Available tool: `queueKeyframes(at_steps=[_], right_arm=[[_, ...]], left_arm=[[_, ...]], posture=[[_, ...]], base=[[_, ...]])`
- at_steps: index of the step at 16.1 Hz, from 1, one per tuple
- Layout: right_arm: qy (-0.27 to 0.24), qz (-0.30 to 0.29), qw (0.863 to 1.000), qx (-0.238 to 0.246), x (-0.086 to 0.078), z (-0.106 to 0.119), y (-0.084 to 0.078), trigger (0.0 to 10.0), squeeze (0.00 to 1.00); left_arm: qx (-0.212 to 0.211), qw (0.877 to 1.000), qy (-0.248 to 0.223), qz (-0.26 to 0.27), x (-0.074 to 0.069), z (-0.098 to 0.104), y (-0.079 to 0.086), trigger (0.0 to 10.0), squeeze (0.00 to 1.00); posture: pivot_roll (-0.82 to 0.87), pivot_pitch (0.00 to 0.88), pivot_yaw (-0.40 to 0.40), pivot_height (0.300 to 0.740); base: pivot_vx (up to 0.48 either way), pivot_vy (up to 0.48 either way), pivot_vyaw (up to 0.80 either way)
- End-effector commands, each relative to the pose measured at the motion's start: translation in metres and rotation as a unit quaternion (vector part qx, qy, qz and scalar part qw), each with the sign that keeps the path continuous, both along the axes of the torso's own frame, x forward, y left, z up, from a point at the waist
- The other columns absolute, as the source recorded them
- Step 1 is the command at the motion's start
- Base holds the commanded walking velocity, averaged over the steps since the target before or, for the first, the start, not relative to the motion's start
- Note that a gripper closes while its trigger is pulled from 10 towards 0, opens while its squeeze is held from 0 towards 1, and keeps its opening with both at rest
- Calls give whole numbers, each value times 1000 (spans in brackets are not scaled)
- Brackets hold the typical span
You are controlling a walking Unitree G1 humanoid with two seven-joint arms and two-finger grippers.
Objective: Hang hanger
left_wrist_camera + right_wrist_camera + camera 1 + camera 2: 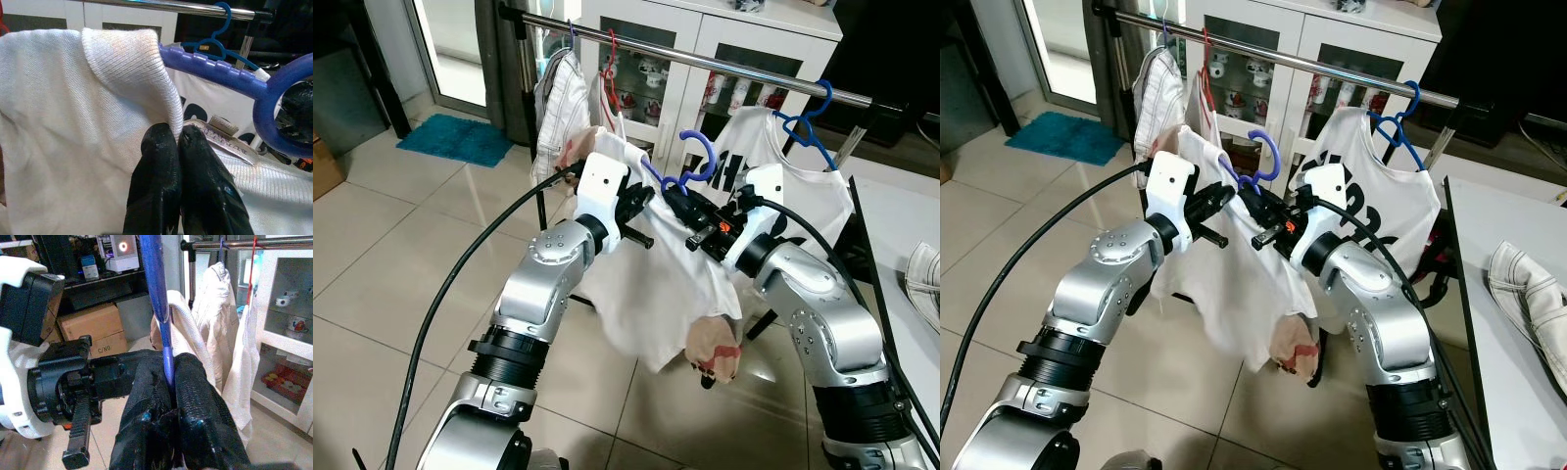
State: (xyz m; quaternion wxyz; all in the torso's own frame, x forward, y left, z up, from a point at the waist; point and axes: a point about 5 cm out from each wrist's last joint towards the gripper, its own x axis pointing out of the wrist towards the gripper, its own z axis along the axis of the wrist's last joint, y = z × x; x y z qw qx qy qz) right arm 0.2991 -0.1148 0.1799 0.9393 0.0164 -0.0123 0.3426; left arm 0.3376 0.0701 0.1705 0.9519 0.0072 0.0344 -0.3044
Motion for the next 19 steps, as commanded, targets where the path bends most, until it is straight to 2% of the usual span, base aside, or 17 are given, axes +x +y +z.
queueKeyframes(at_steps=[1,4,5,7,10,13,14,15,16,17,18,19], right_arm=[[-25,-5,1000,-1,1,11,-4,0,0],[-21,-10,1000,-16,0,8,-7,0,0],[3,-18,997,-69,0,-6,-12,0,0],[38,-34,992,-113,-2,-26,-22,0,0],[58,-28,986,-153,-11,-41,-31,0,0],[58,-13,987,-147,-20,-41,-37,0,0],[52,-2,988,-142,-24,-39,-39,0,0],[44,41,989,-138,-36,-35,-45,0,0],[44,41,989,-138,-36,-35,-45,0,0],[46,82,987,-133,-48,-33,-49,0,0],[51,97,984,-138,-52,-33,-51,0,0],[55,93,982,-157,-52,-36,-54,0,0]], left_arm=[[-4,1000,-2,3,3,5,-1,0,0],[-9,1000,-1,12,4,6,2,0,0],[0,1000,-15,9,3,13,3,0,0],[6,999,-30,16,1,24,6,0,0],[6,999,-36,31,1,33,15,0,0],[24,996,-39,71,9,38,37,0,0],[39,994,-39,98,14,39,49,0,0],[85,983,-53,156,25,42,80,0,0],[85,983,-53,156,25,42,80,0,0],[114,973,-66,187,33,48,102,0,0],[136,969,-79,193,35,53,110,0,0],[158,966,-98,182,35,57,111,0,0]], posture=[[10,0,-71,740],[0,0,-71,740],[-3,0,-75,740],[2,0,-78,740],[4,0,-77,740],[0,0,-71,740],[-1,0,-68,740],[-3,0,-64,740],[-3,0,-64,740],[-3,0,-61,740],[-4,0,-59,740],[-4,0,-57,740]], base=[[0,0,0],[0,0,0],[0,0,0],[0,0,0],[0,0,0],[0,0,0],[0,0,0],[0,0,0],[0,0,0],[0,0,0],[0,0,0],[0,0,0]])
